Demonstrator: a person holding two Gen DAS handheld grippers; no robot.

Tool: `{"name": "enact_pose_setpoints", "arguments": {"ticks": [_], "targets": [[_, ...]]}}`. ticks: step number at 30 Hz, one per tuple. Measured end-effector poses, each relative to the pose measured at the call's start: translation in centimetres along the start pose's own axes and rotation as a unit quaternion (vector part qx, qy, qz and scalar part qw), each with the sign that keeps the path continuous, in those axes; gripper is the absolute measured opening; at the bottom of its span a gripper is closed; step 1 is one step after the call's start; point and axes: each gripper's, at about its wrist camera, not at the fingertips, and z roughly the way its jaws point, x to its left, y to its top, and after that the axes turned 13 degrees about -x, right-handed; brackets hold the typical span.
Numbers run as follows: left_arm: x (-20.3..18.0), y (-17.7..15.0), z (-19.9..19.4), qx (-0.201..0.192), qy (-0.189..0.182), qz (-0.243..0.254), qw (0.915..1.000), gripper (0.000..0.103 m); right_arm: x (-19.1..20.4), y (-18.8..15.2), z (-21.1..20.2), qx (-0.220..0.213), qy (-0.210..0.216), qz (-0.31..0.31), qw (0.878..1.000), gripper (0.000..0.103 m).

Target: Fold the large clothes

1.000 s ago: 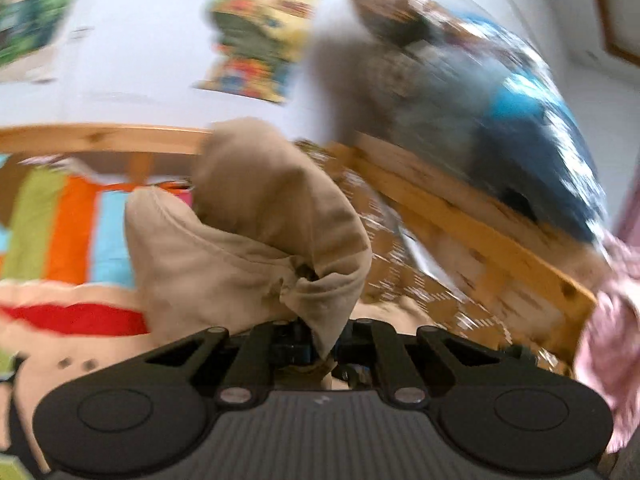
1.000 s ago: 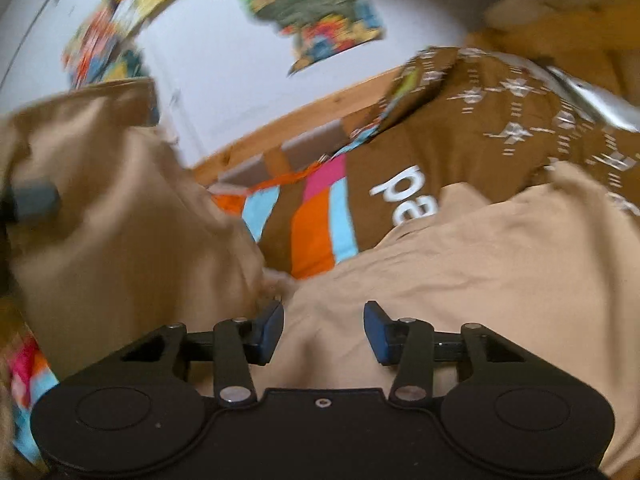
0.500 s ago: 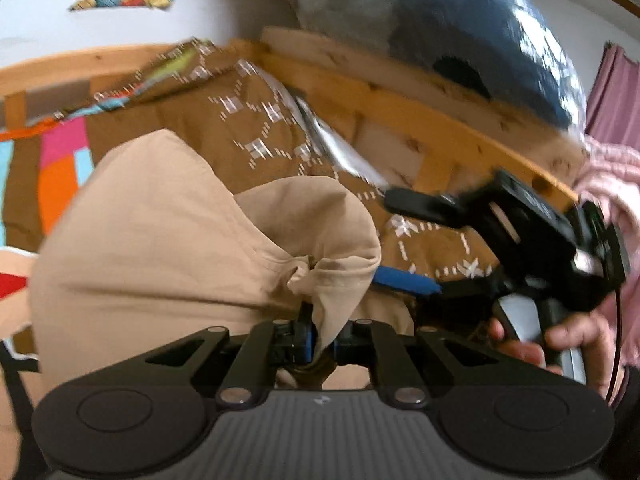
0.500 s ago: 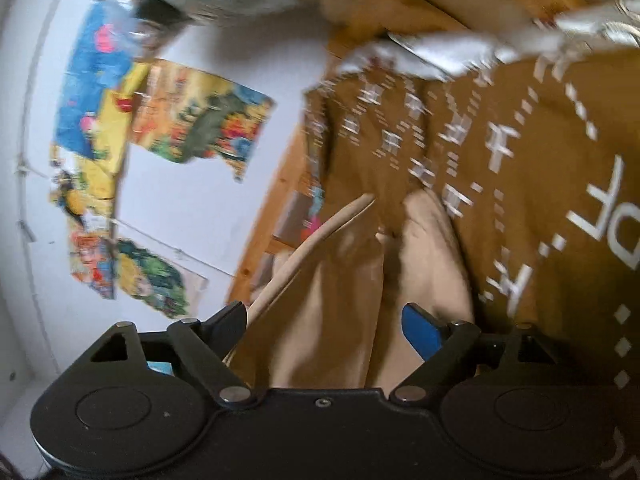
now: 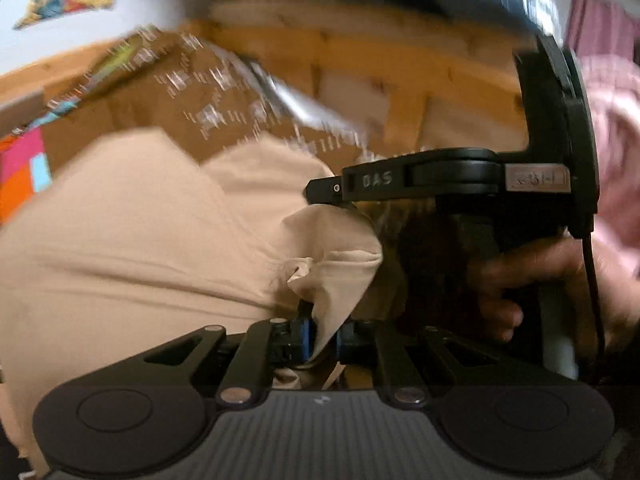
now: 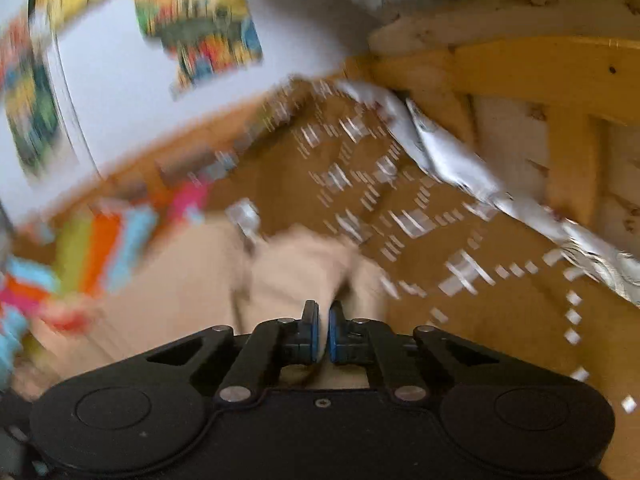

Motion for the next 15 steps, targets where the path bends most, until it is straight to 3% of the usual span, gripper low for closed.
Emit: {"name": "enact_pose_setpoints", "arguments": {"ticks": [3, 6, 8, 10, 12, 14, 15], "targets": [[0.9, -0.2, 0.1, 0.001, -0.019, -0.03, 0.9994, 0.017, -0.8, -1.8, 0.4, -0.002, -0.002, -0.016, 1.0, 0.001], [2.4, 0.4, -1.7, -0.018, -0.054, -0.077, 0.9954, 0.033, 0.3, -2.3, 0.6, -0.009, -0.009, -0.061, 0.998, 0.003], [3.4, 0.7, -3.4, -0.03, -0.081, -0.105, 0.9907, 0.049, 0.2, -2.7, 0.6, -0.015, -0.009, -0.066, 0.998, 0.003], [4.5, 0.8, -5.6, -0.044, -0.087, -0.135, 0.986, 0.053, 0.0, -2.8, 0.6, -0.019, -0.009, -0.058, 0.998, 0.003], [5.9, 0.7, -8.2, -0.07, -0.068, -0.157, 0.9828, 0.058, 0.3, -2.6, 0.5, -0.019, -0.012, -0.06, 0.998, 0.004], [7.9, 0.1, -10.9, -0.113, -0.015, -0.177, 0.9777, 0.07, 0.6, -2.3, 0.2, -0.019, -0.019, -0.065, 0.998, 0.006], [9.1, -0.6, -12.0, -0.129, 0.028, -0.193, 0.9723, 0.071, 0.8, -2.2, 0.0, -0.018, -0.024, -0.068, 0.997, 0.006]]}}
